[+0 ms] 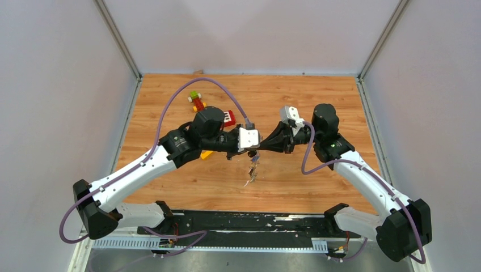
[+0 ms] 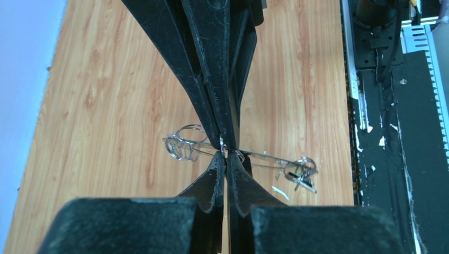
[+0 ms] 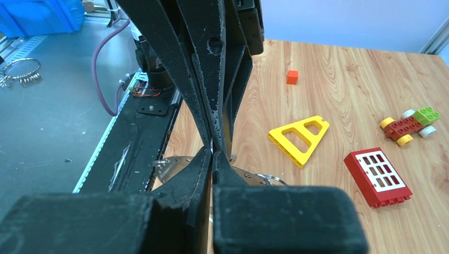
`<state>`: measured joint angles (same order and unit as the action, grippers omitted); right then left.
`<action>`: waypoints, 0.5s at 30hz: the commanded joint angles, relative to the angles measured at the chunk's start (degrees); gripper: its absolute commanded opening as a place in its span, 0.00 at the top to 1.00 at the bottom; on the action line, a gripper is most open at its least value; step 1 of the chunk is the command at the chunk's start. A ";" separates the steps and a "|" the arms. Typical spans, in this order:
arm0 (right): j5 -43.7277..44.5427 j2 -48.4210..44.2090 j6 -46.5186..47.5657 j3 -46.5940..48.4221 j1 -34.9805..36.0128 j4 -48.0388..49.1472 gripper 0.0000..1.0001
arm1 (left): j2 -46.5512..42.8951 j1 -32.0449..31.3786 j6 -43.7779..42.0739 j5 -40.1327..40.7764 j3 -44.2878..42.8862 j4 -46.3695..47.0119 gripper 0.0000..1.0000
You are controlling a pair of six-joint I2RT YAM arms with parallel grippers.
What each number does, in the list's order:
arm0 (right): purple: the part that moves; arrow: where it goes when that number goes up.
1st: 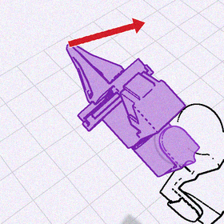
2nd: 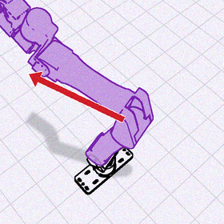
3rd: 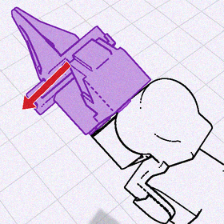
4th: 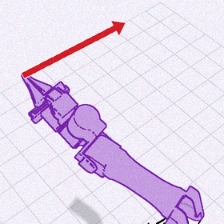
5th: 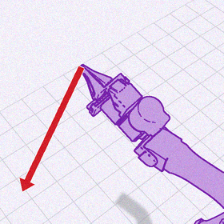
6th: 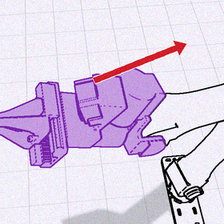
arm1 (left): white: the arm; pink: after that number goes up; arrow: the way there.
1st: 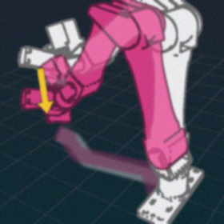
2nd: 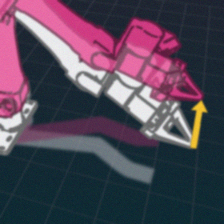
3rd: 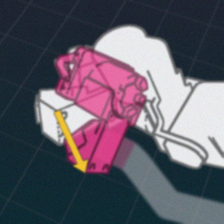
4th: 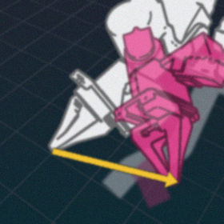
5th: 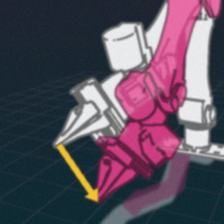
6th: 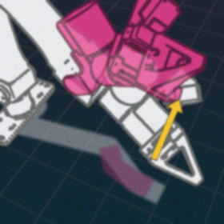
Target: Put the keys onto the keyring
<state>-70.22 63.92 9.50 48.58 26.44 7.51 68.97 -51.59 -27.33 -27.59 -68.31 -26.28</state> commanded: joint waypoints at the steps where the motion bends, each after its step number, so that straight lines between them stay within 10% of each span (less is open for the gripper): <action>1: -0.14 -0.42 1.90 1.39 0.07 0.50 1.00 | 0.04 -0.08 1.10 -1.68 -2.46 2.35 1.00; 15: 3.29 0.05 7.11 2.53 0.06 -4.69 0.70 | 8.99 -0.62 5.21 5.73 -19.86 -25.04 1.00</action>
<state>-67.55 63.94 14.63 49.10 26.48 3.53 76.16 -51.66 -25.10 -24.23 -82.76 -43.27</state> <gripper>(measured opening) 0.257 0.007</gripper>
